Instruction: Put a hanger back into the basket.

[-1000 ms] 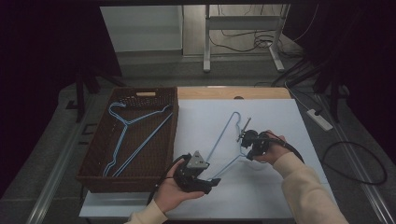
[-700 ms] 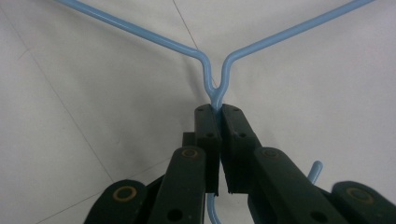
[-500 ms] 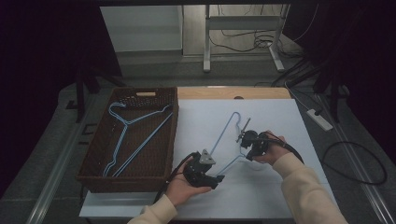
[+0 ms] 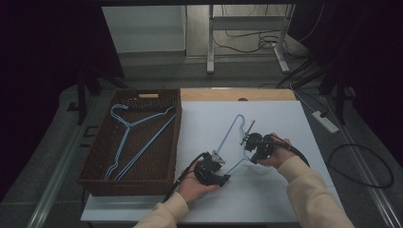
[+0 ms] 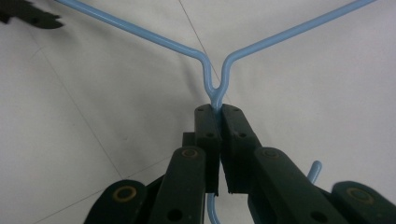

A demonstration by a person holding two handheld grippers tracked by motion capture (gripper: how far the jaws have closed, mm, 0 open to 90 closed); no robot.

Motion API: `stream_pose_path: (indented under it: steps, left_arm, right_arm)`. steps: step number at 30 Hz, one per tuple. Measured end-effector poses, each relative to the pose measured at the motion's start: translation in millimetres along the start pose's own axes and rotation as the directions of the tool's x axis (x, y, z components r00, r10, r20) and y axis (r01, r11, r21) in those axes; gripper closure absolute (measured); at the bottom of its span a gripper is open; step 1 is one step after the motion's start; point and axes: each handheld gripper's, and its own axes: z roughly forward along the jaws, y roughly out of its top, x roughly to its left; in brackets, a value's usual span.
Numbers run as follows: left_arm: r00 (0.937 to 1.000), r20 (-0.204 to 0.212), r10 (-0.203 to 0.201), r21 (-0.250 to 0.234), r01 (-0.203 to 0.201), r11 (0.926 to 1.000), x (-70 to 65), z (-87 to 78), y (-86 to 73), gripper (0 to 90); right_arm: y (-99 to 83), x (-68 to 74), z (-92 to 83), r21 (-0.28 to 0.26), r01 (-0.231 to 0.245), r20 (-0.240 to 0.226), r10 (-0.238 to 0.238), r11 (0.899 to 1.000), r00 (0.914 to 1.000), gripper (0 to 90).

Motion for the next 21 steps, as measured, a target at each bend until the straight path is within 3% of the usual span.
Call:
stream_pose_path:
  steps: [3, 8, 12, 18, 21]
  left_arm:
    - [0.9999, 0.01, -0.001, 0.003, 0.001, 1.0, 0.6, 1.0, 0.6, 54.4]
    - [0.9992, 0.039, -0.002, 0.015, 0.002, 0.9999, 1.6, 2.0, 2.6, 74.7]
    - [0.9988, 0.047, 0.009, 0.025, -0.011, 0.9996, -1.1, 2.5, 3.9, 84.3]
    - [0.9992, 0.035, -0.02, 0.012, 0.02, 0.9997, 1.2, -0.4, 3.6, 86.4]
    - [0.9987, 0.037, -0.036, 0.002, 0.036, 0.9994, 2.9, -2.3, 2.8, 86.6]
  right_arm:
    - [0.4, 0.4, -1.2, 0.002, 0.002, 0.004, -0.002, 1.0, 1.0, 86.4]
    - [1.1, 0.8, -5.3, -0.007, -0.005, 0.007, 0.005, 1.0, 1.0, 86.3]
    - [0.9, 1.2, -6.6, -0.024, -0.011, 0.003, 0.011, 1.0, 0.9999, 86.1]
    - [-1.3, 2.1, -11.2, -0.067, -0.013, 0.007, 0.013, 0.998, 0.9999, 84.8]
    - [-3.9, 0.9, -16.9, -0.153, -0.032, 0.012, 0.034, 0.988, 0.9993, 69.3]
